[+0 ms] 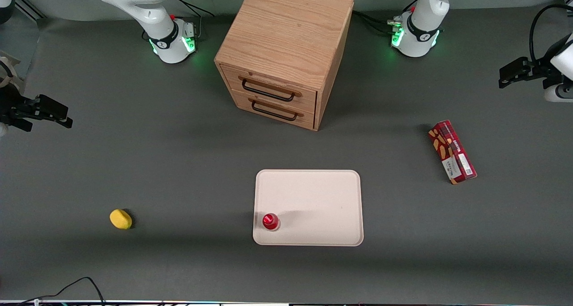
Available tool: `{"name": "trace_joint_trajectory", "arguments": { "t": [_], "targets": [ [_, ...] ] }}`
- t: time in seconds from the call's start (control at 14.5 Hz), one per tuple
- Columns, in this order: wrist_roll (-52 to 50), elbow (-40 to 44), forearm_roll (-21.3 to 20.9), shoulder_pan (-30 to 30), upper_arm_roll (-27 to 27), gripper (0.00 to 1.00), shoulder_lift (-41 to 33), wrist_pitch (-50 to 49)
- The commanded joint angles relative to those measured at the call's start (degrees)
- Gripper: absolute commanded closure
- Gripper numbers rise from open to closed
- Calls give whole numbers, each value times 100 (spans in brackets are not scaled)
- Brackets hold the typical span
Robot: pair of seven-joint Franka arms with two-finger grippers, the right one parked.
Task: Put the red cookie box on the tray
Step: 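Move the left gripper toward the red plaid cookie box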
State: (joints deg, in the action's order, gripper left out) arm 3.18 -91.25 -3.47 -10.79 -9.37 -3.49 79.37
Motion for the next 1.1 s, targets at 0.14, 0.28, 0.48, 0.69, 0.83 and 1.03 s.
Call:
{"name": "trace_joint_trajectory", "arguments": {
  "t": [0.14,0.28,0.48,0.69,0.83,1.03],
  "targets": [
    [42,432,-154,16,93,0,296,-325],
    [95,433,-137,33,40,0,358,-439],
    [289,-13,-154,68,-4,0,437,-222],
    [201,-1049,-119,42,-171,0,446,699],
    [157,-1744,-58,60,-267,0,629,1595],
    [183,-1905,337,77,-566,0,1313,2309]
  ]
}}
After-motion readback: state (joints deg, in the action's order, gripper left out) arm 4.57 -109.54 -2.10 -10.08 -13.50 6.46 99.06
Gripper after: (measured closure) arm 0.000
